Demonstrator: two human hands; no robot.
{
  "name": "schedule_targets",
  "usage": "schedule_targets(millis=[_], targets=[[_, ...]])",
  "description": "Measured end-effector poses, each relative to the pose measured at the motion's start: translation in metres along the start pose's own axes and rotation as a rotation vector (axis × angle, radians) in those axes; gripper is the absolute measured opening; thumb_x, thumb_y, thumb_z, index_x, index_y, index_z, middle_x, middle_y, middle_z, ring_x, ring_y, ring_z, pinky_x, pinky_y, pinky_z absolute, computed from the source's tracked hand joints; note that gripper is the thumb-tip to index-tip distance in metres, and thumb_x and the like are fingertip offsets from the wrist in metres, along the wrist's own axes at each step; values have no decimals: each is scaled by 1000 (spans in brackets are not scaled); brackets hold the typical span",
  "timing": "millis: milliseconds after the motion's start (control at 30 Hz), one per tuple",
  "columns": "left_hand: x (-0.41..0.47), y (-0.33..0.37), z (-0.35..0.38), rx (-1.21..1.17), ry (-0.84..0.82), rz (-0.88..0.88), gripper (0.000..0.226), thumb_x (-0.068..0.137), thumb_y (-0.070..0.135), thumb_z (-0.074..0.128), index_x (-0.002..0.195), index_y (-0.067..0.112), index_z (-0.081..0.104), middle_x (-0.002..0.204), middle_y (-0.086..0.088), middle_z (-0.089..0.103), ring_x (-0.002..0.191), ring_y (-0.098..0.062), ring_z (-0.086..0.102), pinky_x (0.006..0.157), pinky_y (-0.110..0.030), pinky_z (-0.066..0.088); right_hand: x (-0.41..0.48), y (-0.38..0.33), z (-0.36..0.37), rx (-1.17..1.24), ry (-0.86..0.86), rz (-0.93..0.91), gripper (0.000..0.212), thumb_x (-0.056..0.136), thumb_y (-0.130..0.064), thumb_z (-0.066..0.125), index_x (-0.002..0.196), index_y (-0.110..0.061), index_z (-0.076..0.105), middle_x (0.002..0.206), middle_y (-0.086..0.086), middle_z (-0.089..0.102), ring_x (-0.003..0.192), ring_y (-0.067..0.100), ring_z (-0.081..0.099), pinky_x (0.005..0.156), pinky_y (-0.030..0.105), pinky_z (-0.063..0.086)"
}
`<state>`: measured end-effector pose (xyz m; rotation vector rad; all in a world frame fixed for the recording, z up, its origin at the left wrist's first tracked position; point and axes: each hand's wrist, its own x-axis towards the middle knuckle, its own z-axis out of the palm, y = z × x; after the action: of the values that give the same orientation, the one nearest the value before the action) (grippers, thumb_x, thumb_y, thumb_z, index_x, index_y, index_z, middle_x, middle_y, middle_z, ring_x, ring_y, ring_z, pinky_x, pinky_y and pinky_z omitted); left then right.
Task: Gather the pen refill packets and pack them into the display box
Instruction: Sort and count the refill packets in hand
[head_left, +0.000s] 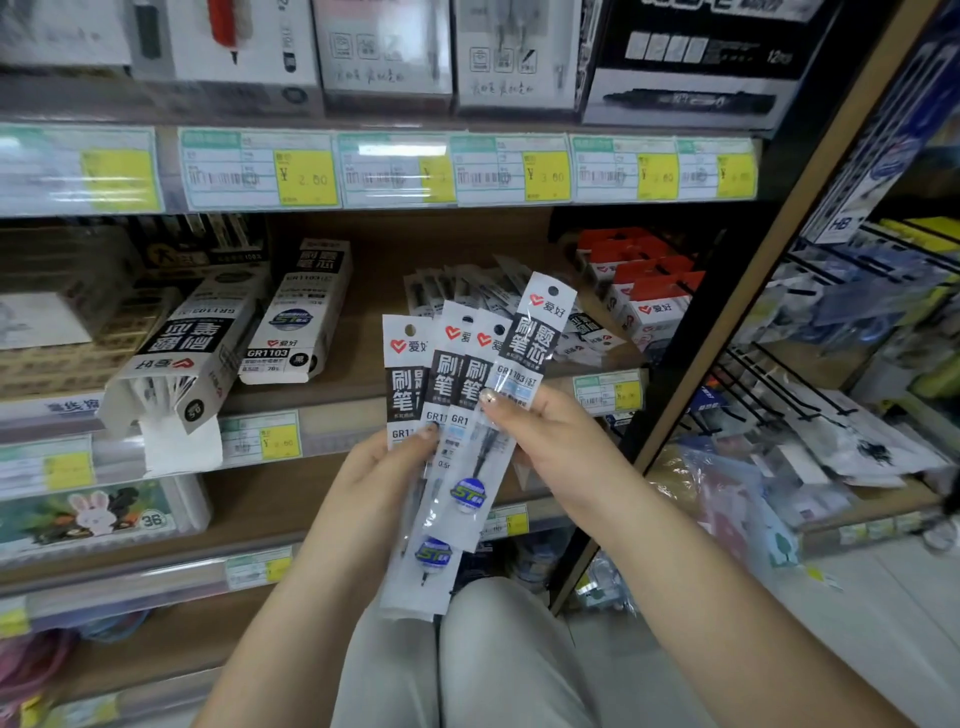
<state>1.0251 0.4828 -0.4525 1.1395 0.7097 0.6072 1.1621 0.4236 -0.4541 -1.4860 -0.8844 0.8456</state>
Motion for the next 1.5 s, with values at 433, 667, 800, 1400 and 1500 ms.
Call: schedule_targets(millis=[433,667,800,1400,1500], targets=[[7,-7,-1,67,22,147,28,90,10,55,81,24,77,90,-6,75,85,-22,71,76,-35,54,-12,5,7,77,-89,11,16,93,-18,53,96,-26,66,101,-8,72,101,13,65,97,42,48],[6,-10,-2,20,17,133,15,74,9,70,81,22,76,90,-9,75,83,-25,72,71,-36,56,-11,8,10,171,-61,19,19,93,-22,53,92,-33,69,105,-5,72,104,18,65,95,47,48],[5,-10,-2,2,53,145,19,78,-2,68,83,16,72,88,-8,75,79,-23,72,66,-33,58,-13,9,11,223,-58,22,15,89,-25,54,98,-27,66,109,0,71,103,19,66,89,40,52],[11,-17,5,-35,146,209,22,79,5,67,74,24,76,85,-5,75,79,-22,72,71,-38,57,-15,19,16,284,-71,59,20,94,-16,51,105,-22,65,114,4,68,108,20,63,97,42,48],[14,-19,4,49,189,229,21,83,4,66,78,22,76,86,-2,76,83,-23,72,79,-44,56,-11,25,24,342,-38,88,22,97,-17,47,106,-24,66,115,3,68,111,22,62,100,50,44]])
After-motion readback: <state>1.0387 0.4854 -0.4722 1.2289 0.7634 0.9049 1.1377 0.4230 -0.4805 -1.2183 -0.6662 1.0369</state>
